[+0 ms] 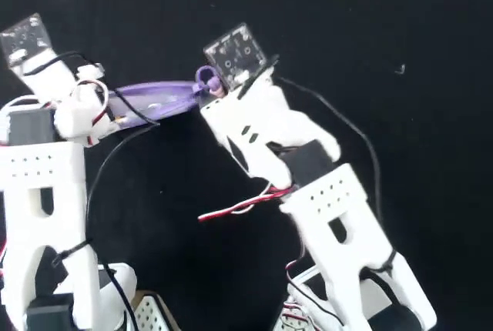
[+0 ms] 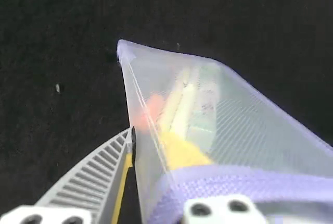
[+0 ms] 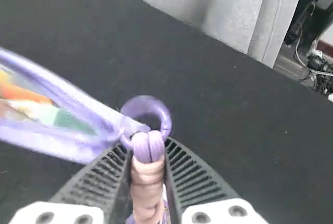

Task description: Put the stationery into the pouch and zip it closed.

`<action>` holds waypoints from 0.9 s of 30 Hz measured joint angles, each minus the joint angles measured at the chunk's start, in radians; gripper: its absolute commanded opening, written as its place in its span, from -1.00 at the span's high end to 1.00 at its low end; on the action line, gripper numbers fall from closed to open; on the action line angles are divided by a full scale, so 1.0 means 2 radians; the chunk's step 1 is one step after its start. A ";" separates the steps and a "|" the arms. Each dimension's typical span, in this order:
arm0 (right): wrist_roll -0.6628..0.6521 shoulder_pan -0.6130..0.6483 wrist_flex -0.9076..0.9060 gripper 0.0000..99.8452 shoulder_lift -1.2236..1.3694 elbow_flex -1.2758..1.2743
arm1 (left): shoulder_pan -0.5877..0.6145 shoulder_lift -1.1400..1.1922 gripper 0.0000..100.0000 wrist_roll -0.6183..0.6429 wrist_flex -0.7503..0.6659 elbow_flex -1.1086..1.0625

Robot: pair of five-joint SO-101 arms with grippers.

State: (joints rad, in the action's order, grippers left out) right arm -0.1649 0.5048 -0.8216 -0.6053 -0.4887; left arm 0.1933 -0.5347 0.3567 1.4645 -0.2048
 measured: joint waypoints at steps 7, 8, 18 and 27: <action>-0.002 0.002 -0.109 0.98 0.001 0.149 | 0.012 0.000 0.37 -0.034 0.033 0.038; -0.002 0.002 -0.117 0.98 0.001 0.168 | 0.023 0.000 0.37 -0.037 0.038 0.047; -0.002 0.002 -0.166 0.98 0.005 0.244 | 0.130 -0.101 0.37 -0.038 0.040 0.064; -0.002 0.000 -0.166 0.98 0.056 0.216 | 0.127 -0.191 0.37 -0.021 0.020 0.017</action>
State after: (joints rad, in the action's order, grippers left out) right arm -0.1680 0.5048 -1.1531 -0.4933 -0.0575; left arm 0.4465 -0.9168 0.3153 1.5044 -0.1711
